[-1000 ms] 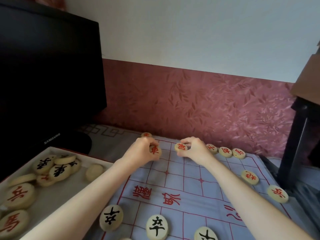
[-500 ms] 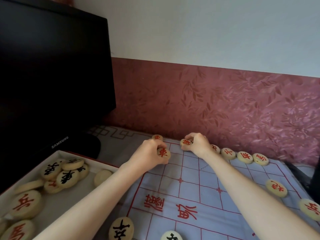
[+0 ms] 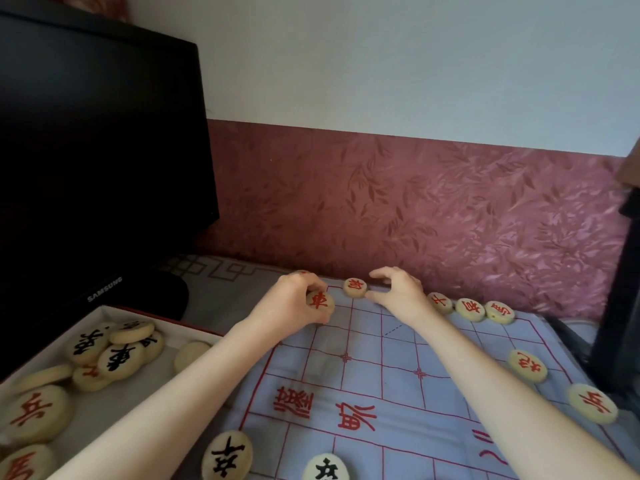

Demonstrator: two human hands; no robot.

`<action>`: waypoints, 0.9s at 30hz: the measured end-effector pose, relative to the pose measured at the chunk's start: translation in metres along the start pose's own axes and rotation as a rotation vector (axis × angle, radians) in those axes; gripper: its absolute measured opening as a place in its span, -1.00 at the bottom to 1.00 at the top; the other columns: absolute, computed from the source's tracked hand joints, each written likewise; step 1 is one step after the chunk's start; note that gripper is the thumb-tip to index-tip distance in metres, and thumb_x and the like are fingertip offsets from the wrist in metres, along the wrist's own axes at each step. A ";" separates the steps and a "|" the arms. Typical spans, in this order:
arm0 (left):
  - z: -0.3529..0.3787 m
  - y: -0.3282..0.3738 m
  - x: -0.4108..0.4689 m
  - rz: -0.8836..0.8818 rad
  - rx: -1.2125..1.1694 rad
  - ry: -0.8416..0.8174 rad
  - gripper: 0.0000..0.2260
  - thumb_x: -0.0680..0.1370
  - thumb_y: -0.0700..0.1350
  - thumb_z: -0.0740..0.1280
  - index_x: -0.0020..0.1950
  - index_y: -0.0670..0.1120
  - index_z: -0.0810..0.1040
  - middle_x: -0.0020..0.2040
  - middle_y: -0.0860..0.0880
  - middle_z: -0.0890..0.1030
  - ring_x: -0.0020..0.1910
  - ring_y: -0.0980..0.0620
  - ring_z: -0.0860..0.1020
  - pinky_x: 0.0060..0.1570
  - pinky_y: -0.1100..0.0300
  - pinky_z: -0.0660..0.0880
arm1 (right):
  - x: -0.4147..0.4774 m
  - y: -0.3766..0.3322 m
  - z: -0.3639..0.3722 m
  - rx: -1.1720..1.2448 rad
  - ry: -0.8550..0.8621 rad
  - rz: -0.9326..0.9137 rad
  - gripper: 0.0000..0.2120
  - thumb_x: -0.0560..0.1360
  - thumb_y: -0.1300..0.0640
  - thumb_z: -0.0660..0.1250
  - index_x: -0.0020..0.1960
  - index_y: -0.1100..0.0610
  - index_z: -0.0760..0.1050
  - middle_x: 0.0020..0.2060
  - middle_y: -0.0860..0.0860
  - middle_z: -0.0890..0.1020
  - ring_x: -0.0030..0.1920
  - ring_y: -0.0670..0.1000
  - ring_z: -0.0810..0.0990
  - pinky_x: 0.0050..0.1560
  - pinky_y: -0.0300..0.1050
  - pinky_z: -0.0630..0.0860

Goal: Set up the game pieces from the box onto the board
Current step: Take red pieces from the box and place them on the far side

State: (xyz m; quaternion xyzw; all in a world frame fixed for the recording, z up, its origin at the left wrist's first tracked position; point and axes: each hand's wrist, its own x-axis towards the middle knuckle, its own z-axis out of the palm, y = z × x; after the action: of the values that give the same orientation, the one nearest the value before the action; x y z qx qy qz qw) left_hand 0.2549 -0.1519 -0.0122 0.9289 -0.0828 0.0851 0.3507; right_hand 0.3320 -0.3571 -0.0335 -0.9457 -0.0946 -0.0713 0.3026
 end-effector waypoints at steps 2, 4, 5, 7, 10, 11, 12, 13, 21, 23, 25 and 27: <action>0.005 0.009 0.003 0.021 -0.030 -0.011 -0.54 0.34 -0.13 0.51 0.22 -0.07 0.53 0.11 0.00 0.57 0.08 0.11 0.52 0.03 0.34 0.42 | -0.012 0.008 -0.016 0.009 0.025 0.010 -0.61 0.39 0.05 0.45 0.20 0.01 0.53 0.16 -0.03 0.56 0.22 0.04 0.48 0.28 0.00 0.37; 0.013 0.019 0.005 0.039 -0.064 -0.020 -0.57 0.37 -0.13 0.49 0.22 -0.07 0.52 0.08 0.01 0.57 0.07 0.10 0.54 0.02 0.31 0.47 | -0.028 0.019 -0.034 0.003 0.081 0.019 -0.65 0.39 0.06 0.45 0.16 0.02 0.56 0.10 0.00 0.58 0.17 0.06 0.50 0.24 0.02 0.39; 0.018 0.025 0.007 0.046 -0.071 -0.023 -0.58 0.38 -0.12 0.48 0.21 -0.07 0.51 0.08 0.01 0.57 0.07 0.09 0.54 0.03 0.29 0.47 | -0.036 0.026 -0.042 0.004 0.110 0.032 -0.67 0.38 0.05 0.46 0.14 0.03 0.57 0.06 0.00 0.60 0.13 0.06 0.52 0.22 0.02 0.40; 0.030 0.037 0.012 0.066 -0.074 -0.029 -0.58 0.38 -0.11 0.48 0.22 -0.06 0.50 0.08 0.01 0.57 0.06 0.09 0.54 0.05 0.31 0.45 | -0.053 0.039 -0.059 0.015 0.137 0.061 -0.69 0.37 0.06 0.47 0.10 0.04 0.59 0.01 -0.01 0.60 0.08 0.07 0.53 0.16 0.00 0.43; 0.054 0.058 0.020 0.100 -0.081 -0.049 -0.58 0.38 -0.11 0.48 0.21 -0.08 0.50 0.06 0.00 0.59 0.05 0.09 0.54 0.05 0.31 0.44 | -0.079 0.060 -0.084 0.049 0.163 0.119 -0.69 0.37 0.06 0.47 0.10 0.02 0.57 0.03 -0.03 0.62 0.10 0.05 0.53 0.17 0.02 0.46; 0.062 0.067 0.023 0.110 -0.086 -0.060 -0.59 0.38 -0.11 0.48 0.20 -0.09 0.51 0.05 0.00 0.60 0.04 0.08 0.55 0.06 0.29 0.46 | -0.086 0.068 -0.092 0.072 0.175 0.140 -0.67 0.37 0.05 0.47 0.12 0.03 0.56 0.05 -0.03 0.62 0.12 0.04 0.53 0.18 0.03 0.47; 0.071 0.075 0.027 0.124 -0.091 -0.074 -0.60 0.38 -0.12 0.48 0.18 -0.09 0.53 0.04 0.00 0.60 0.04 0.08 0.56 0.06 0.28 0.47 | -0.094 0.073 -0.099 0.087 0.180 0.160 -0.65 0.38 0.04 0.46 0.15 0.06 0.55 0.07 -0.03 0.61 0.15 0.02 0.53 0.19 0.01 0.47; 0.080 0.085 0.030 0.138 -0.091 -0.096 -0.61 0.37 -0.13 0.49 0.17 -0.10 0.54 0.05 -0.01 0.61 0.06 0.06 0.56 0.07 0.27 0.47 | -0.102 0.079 -0.106 0.100 0.178 0.185 -0.63 0.40 0.05 0.45 0.18 0.08 0.53 0.10 -0.03 0.60 0.17 0.00 0.52 0.21 -0.02 0.45; 0.153 0.164 0.087 0.218 -0.013 -0.217 -0.65 0.34 -0.07 0.50 0.08 -0.12 0.60 -0.02 -0.08 0.63 0.00 -0.01 0.59 -0.01 0.14 0.50 | -0.138 0.123 -0.129 0.042 0.187 0.320 -0.57 0.46 0.03 0.38 0.29 0.11 0.45 0.26 0.05 0.49 0.30 0.05 0.42 0.31 -0.06 0.35; 0.173 0.180 0.097 0.238 0.005 -0.248 -0.72 0.35 -0.09 0.48 0.03 -0.12 0.61 -0.10 -0.07 0.61 -0.10 -0.01 0.57 -0.02 0.10 0.51 | -0.139 0.126 -0.131 0.034 0.205 0.341 -0.55 0.49 0.05 0.35 0.33 0.13 0.40 0.29 0.08 0.43 0.32 0.07 0.36 0.33 -0.07 0.30; 0.190 0.192 0.105 0.238 0.011 -0.247 -0.86 0.37 -0.13 0.43 -0.12 -0.11 0.57 -0.20 -0.06 0.53 -0.21 0.00 0.47 -0.08 0.06 0.52 | -0.142 0.127 -0.133 0.004 0.231 0.331 -0.56 0.51 0.06 0.31 0.36 0.12 0.36 0.30 0.05 0.39 0.34 0.05 0.32 0.33 -0.09 0.28; 0.204 0.199 0.113 0.218 0.001 -0.239 -0.87 0.39 -0.12 0.39 -0.12 -0.14 0.58 -0.23 -0.09 0.57 -0.23 -0.03 0.51 -0.11 0.06 0.53 | -0.146 0.127 -0.137 -0.002 0.256 0.299 -0.57 0.53 0.06 0.28 0.37 0.10 0.35 0.31 0.00 0.39 0.34 0.01 0.34 0.31 -0.11 0.30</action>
State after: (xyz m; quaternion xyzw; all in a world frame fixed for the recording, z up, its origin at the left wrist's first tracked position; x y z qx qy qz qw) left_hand 0.3426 -0.4455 -0.0116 0.9181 -0.2242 0.0117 0.3266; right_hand 0.2079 -0.5584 -0.0224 -0.9328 0.0865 -0.1453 0.3184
